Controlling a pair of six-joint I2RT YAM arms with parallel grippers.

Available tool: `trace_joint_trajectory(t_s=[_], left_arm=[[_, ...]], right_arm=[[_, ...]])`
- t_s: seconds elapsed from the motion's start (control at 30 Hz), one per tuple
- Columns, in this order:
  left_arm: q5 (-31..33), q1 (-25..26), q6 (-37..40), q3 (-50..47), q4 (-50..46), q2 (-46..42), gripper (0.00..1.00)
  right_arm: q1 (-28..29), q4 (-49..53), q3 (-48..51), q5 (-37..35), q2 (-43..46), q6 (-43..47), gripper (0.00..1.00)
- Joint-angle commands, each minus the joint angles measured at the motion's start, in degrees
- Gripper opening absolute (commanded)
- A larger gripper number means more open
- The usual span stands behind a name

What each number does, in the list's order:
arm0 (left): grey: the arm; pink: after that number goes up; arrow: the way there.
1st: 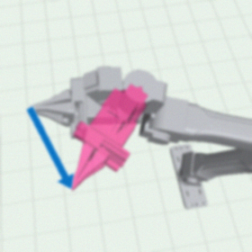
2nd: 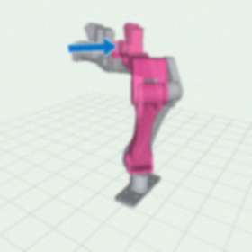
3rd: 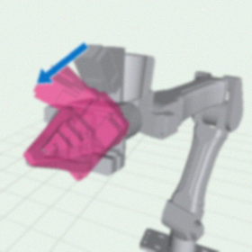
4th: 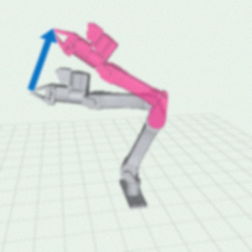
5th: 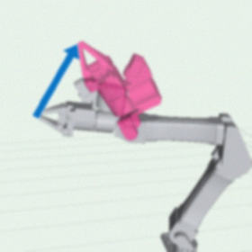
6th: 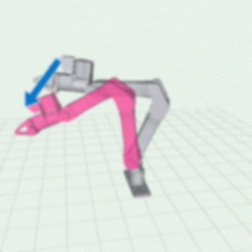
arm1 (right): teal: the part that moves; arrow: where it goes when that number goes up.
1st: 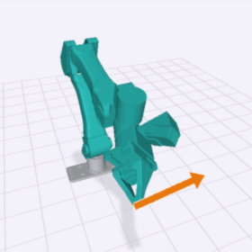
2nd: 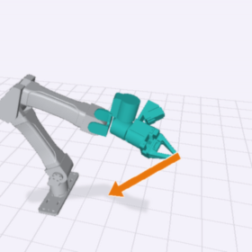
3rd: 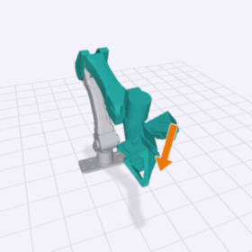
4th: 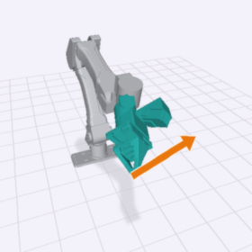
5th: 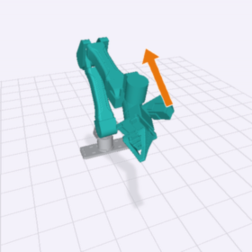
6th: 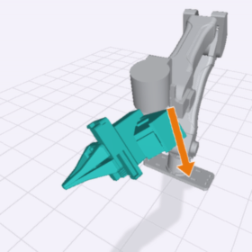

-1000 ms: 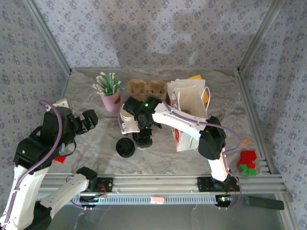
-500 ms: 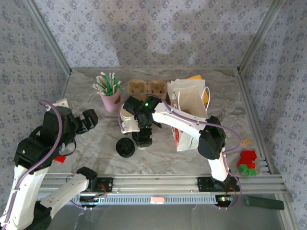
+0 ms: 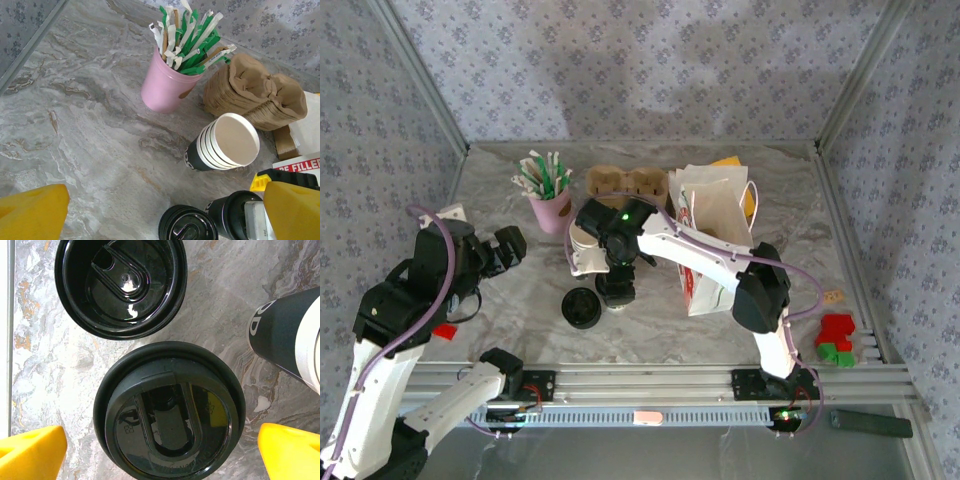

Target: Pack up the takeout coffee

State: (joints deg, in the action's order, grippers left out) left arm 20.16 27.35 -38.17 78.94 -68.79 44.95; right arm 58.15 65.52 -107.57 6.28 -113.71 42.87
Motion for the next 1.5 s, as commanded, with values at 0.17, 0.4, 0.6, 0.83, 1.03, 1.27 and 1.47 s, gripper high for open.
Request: trace_joint_trajectory(t_s=[0.17,0.4,0.6,0.83,1.03,1.27,1.47], left_arm=[[0.12,-0.37,0.34,0.69,0.24,-0.04,1.0],[-0.03,-0.37,0.35,0.69,0.76,0.19,1.0],[-0.04,-0.42,0.62,0.87,0.68,0.35,1.0],[-0.21,-0.38,0.73,0.97,0.95,0.62,1.0],[-0.4,-0.42,0.65,0.91,1.03,0.49,1.0],[-0.3,-0.37,0.47,0.82,0.6,0.14,1.0],[-0.3,-0.37,0.47,0.52,0.59,0.05,1.0]], right_arm=[[-0.08,0.75,-1.16,1.19,-2.32,-1.94,1.0],[-0.28,0.5,-1.69,1.21,-3.18,-2.77,1.0],[-0.31,-0.19,-0.87,0.32,-3.45,-3.01,1.0],[0.01,-0.45,-0.63,-0.05,-3.73,-3.15,1.0],[0.12,-0.29,0.33,-0.02,-3.36,-3.15,1.0],[0.3,-0.81,1.05,-0.5,-3.96,-3.1,1.0],[0.53,-0.96,1.07,-0.92,-3.74,-2.97,1.0]])
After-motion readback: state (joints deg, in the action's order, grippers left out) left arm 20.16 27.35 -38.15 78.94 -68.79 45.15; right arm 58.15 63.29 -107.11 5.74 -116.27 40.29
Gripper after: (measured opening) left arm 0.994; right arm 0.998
